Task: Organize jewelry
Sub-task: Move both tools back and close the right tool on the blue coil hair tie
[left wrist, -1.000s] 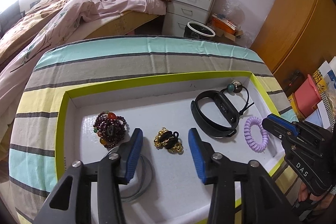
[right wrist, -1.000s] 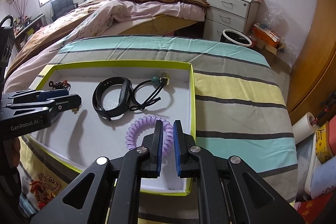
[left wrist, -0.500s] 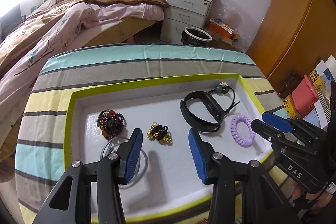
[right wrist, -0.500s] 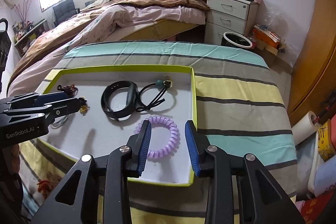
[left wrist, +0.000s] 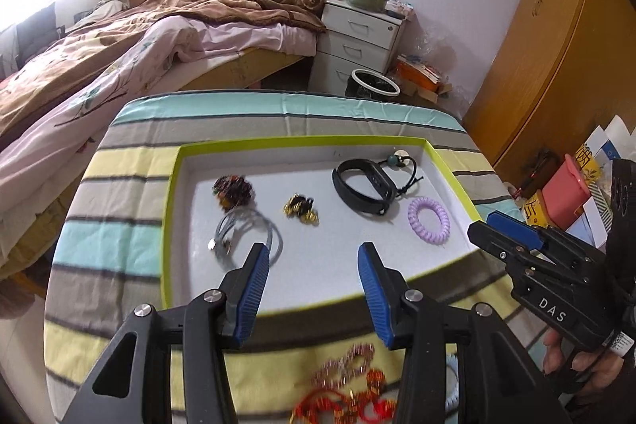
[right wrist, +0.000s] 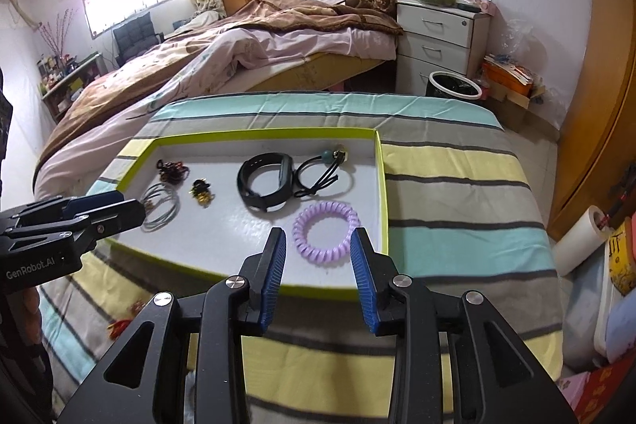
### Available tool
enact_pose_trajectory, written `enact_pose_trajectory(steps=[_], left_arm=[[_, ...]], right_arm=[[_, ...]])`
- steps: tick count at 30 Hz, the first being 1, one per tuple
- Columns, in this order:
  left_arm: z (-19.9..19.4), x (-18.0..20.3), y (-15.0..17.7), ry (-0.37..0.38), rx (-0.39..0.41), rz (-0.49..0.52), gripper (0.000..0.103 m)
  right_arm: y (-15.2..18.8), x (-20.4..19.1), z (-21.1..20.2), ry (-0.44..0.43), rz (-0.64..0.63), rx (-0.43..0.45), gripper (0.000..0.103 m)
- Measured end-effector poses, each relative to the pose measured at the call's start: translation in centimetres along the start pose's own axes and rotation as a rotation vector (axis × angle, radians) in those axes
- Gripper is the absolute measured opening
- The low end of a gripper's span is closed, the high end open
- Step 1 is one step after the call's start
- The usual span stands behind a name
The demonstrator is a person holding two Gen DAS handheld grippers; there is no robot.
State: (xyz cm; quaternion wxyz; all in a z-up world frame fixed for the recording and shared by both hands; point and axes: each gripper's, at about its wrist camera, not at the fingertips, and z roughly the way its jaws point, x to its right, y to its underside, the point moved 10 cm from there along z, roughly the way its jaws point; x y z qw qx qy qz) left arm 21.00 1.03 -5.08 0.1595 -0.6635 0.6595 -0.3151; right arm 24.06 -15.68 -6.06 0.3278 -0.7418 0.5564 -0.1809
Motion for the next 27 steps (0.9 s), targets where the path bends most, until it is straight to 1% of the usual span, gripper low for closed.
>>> enact_pose_trajectory(steps=[11,13,17,20,24,27], left_arm=[[-3.3,-1.0,4.2,0.016,0.007,-0.042,0.047],[-3.8,-1.2,5.0,0.020,0.007,-0.052,0.047],[-4.5,-1.7,6.5,0.025,0.004,-0.077,0.047],[-5.1,-2.2,7.5,0.028,0.004,-0.096,0.047],[-5.5,-2.7,8.5,0.032,0.005,-0.121,0.047],[-5.7,-2.8,9.1,0.049,0.006,-0.129,0.047]], right_arm=[[2.5,-0.5,-2.5,-0.014,0.002,0.000,0.035],[3.1,-0.8,-3.0,-0.028,0.004,0.000,0.035],[4.5,-1.5,-3.2,-0.064,0.009,-0.023,0.035],[5.6,-1.8,-3.0,-0.061,-0.011,-0.045,0.035],[6.8,-2.2,-2.7,-0.075,-0.014,-0.075,0.035],[7.8,-2.9,-2.7,-0.097,-0.027,-0.094,0.035]])
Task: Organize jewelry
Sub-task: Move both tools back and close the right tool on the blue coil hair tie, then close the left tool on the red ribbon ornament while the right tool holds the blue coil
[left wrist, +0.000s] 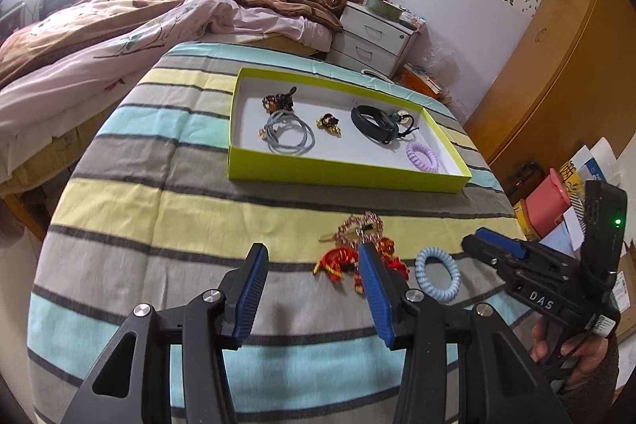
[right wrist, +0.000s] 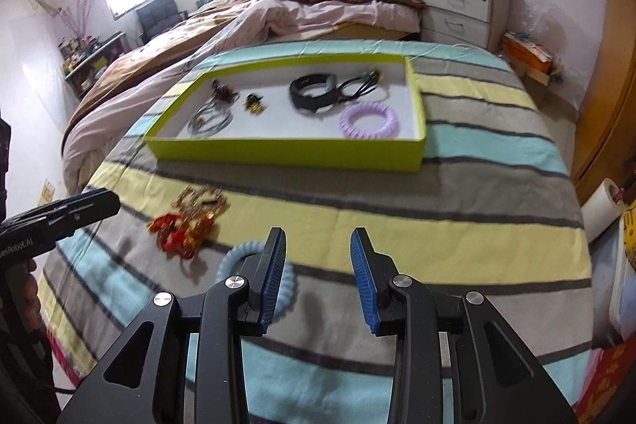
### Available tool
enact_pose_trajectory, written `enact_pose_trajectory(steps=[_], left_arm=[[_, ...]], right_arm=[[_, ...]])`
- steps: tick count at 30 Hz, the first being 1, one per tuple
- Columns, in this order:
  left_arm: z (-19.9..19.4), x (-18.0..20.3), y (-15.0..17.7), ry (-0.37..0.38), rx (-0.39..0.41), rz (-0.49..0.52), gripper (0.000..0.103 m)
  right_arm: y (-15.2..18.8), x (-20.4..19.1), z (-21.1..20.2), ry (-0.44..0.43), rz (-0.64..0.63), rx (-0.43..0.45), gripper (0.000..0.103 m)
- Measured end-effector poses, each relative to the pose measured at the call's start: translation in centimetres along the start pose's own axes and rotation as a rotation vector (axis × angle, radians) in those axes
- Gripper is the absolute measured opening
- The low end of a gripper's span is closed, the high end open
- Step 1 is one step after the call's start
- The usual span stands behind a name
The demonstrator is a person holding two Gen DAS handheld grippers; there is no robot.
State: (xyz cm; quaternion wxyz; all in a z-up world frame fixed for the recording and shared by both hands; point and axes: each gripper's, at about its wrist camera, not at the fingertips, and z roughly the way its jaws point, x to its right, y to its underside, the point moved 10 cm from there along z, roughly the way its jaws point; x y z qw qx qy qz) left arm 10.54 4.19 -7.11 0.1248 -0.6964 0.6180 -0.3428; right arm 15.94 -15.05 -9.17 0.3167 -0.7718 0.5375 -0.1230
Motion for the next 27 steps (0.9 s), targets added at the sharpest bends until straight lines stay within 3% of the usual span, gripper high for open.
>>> enact_pose_trajectory(steps=[3,13,17,21,27], left_arm=[[-0.1,-0.1,0.9,0.004,-0.009,0.005,0.047],[-0.2,-1.1,2.3,0.024,-0.027,-0.029,0.047],[0.1,-0.8,2.6,0.031,-0.039,-0.026,0.054],[0.6,-0.2,3.0,0.044,-0.057,-0.017,0.055],[1.1,1.0,3.2,0.050,-0.073,0.008,0.055]], right_arm=[[1.2,-0.6,0.7,0.006,-0.032,-0.042,0.041],[2.5,-1.2,1.4,0.069,-0.094,-0.092,0.041],[2.7,-1.2,1.3,0.095,-0.102,-0.089,0.040],[2.8,-1.3,1.1,0.112,-0.121,-0.082,0.016],[2.8,-0.8,0.8,0.107,-0.101,-0.070,0.010]])
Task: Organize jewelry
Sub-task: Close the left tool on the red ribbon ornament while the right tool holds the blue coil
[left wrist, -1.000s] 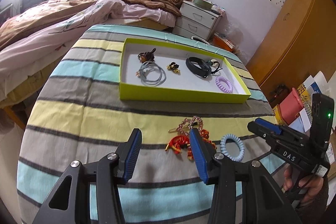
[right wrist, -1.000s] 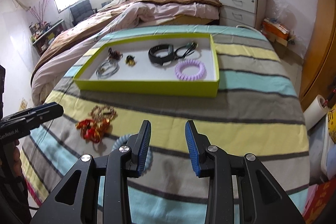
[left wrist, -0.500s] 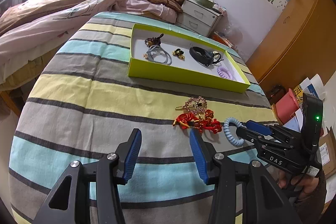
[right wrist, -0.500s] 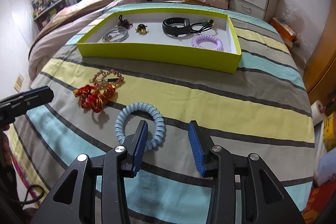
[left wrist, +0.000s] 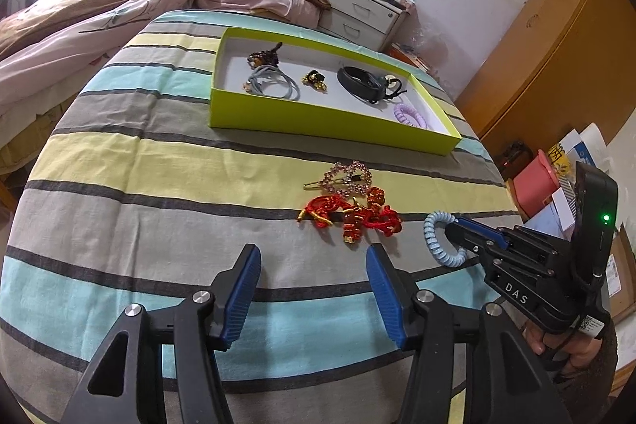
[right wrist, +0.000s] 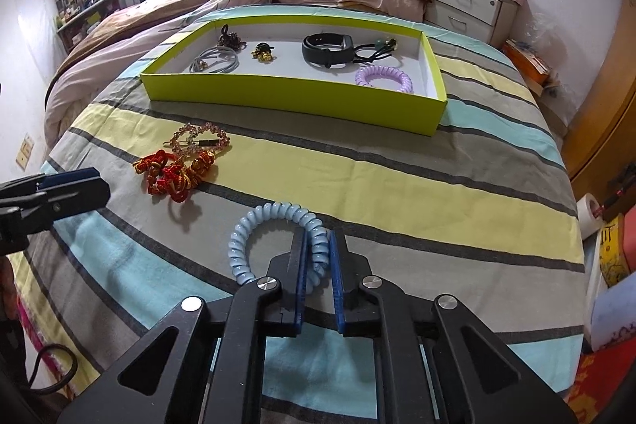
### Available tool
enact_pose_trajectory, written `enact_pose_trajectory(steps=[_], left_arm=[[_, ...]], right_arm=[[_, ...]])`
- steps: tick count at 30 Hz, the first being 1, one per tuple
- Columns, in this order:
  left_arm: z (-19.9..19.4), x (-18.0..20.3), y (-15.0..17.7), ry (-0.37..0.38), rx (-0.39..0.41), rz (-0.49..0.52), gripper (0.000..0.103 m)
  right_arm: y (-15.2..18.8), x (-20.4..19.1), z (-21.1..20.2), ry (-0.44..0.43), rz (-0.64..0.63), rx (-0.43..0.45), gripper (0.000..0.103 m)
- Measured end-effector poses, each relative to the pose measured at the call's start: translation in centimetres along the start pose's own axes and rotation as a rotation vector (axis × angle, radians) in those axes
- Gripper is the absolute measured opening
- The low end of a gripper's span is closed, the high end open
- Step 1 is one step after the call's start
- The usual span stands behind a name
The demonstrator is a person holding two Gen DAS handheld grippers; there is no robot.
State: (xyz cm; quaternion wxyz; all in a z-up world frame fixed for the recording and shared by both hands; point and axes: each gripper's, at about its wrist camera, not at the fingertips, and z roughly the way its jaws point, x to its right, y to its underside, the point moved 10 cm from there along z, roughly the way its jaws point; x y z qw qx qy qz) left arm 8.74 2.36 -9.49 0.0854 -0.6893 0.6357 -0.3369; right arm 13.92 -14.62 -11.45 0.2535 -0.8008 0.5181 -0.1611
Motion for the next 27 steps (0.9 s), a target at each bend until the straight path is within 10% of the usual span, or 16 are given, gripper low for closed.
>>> enact_pose_trajectory(steps=[27], left_arm=[[3.8,0.9,-2.0,-0.180,-0.006,0.114,0.055]], right_arm=[[0.5,2.7,-1.8,0.027,0.102,0.056,0.010]])
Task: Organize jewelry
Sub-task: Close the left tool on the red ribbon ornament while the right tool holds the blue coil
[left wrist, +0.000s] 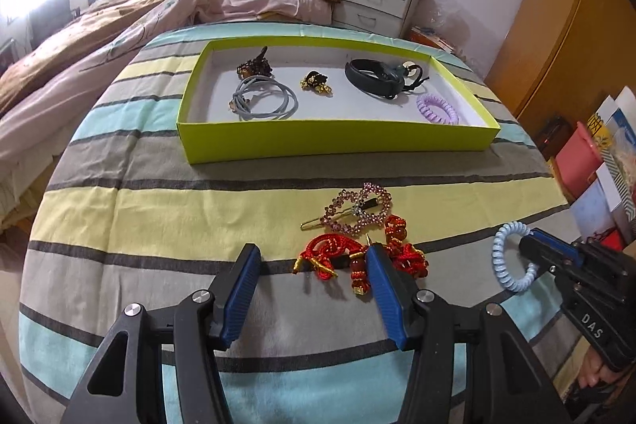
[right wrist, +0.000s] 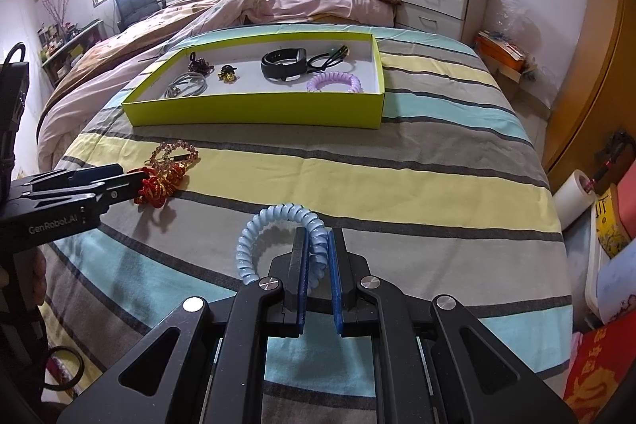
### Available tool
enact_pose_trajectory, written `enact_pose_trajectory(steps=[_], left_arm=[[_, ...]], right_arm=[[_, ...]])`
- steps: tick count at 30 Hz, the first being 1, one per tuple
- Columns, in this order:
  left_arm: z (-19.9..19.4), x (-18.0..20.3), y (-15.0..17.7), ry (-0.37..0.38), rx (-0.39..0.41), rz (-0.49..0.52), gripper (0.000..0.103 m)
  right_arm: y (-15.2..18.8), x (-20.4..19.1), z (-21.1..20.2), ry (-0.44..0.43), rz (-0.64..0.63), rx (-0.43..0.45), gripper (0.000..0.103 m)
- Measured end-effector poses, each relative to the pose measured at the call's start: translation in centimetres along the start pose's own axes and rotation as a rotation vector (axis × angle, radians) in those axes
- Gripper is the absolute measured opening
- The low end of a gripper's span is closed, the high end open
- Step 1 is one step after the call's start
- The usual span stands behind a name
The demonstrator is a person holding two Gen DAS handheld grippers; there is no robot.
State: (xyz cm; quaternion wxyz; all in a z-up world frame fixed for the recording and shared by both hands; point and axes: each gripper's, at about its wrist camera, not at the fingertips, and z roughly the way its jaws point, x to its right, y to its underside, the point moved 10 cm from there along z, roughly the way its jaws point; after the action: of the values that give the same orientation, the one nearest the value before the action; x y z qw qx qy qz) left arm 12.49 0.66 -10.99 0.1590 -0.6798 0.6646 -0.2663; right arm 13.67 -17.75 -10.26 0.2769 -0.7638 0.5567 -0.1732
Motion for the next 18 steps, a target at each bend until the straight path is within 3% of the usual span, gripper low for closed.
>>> enact_pose_trajectory(steps=[6,10,14,18], left_arm=[[-0.19,-0.15,0.12,-0.007,0.011,0.003,0.053],[-0.37,-0.05,0.23,0.003,0.012,0.011,0.032],[-0.48,-0.02,0.30,0.025,0.015,0.001,0.022],[-0.56,-0.30,0.36,0.033,0.019,-0.007,0.019]], right_arm=[[0.01,0.01,-0.17,-0.003,0.008,0.005,0.010],[-0.09,0.10,-0.24,-0.001,0.013,0.009,0.010],[-0.10,0.17,-0.29,0.000,0.019,0.011,0.010],[-0.15,0.26,-0.40,0.000,0.020,0.015,0.010]])
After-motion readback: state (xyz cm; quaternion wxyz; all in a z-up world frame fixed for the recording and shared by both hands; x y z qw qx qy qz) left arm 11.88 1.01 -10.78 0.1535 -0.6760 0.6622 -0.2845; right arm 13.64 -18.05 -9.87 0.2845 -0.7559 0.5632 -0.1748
